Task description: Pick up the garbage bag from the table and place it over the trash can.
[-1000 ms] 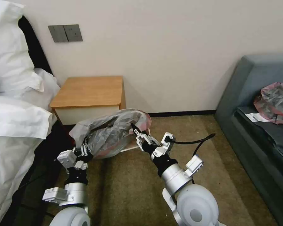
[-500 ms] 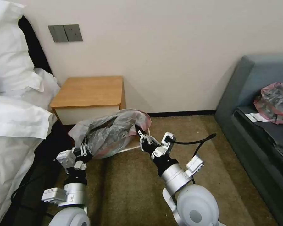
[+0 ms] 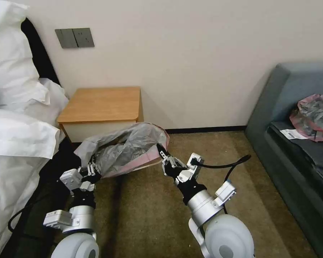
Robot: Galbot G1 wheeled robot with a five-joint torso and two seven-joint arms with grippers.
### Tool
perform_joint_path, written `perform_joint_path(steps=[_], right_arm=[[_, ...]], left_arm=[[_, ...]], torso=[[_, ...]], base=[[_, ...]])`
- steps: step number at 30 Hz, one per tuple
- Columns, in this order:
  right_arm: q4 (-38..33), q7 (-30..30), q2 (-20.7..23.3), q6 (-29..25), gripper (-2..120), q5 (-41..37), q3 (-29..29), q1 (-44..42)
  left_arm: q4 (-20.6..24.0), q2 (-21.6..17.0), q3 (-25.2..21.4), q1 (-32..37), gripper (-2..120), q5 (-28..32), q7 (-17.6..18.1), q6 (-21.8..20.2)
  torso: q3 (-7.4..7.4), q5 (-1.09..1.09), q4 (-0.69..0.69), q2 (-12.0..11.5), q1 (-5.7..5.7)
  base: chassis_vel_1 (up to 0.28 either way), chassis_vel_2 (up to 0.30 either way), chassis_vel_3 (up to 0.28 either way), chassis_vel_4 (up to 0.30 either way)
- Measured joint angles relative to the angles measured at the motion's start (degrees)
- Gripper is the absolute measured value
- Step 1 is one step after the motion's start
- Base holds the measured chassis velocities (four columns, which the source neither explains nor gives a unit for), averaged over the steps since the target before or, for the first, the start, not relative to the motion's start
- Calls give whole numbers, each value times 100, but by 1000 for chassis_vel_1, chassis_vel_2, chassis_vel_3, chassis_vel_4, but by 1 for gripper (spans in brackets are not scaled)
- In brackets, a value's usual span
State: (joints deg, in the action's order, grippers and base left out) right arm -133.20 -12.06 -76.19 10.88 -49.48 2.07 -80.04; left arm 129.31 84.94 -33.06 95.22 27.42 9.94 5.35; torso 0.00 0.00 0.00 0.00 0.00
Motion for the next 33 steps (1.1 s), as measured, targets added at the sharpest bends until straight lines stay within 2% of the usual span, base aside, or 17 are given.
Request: perform_joint_path(steps=[12, 16, 25, 33], right_arm=[[30, 72, 4, -76, 0, 239, -3, -89], [131, 112, 8, -184, 0, 440, 23, -130], [249, 140, 4, -277, 0, 576, 62, -144], [540, 176, -38, -400, 0, 741, 114, -76]], left_arm=[[145, -18, -5, -31, 8, 252, 335, -287], [355, -18, -16, -30, 8, 604, 557, -519], [510, -20, -38, -15, 8, 835, 728, -699], [884, 5, 98, 160, 8, 1285, 848, -1046]], torso=[[0, 0, 0, 0, 0], [0, 0, 0, 0, 0], [0, 0, 0, 0, 0], [0, 0, 0, 0, 0]], base=[[0, 0, 0, 0], [0, 0, 0, 0], [0, 0, 0, 0], [0, 0, 0, 0]])
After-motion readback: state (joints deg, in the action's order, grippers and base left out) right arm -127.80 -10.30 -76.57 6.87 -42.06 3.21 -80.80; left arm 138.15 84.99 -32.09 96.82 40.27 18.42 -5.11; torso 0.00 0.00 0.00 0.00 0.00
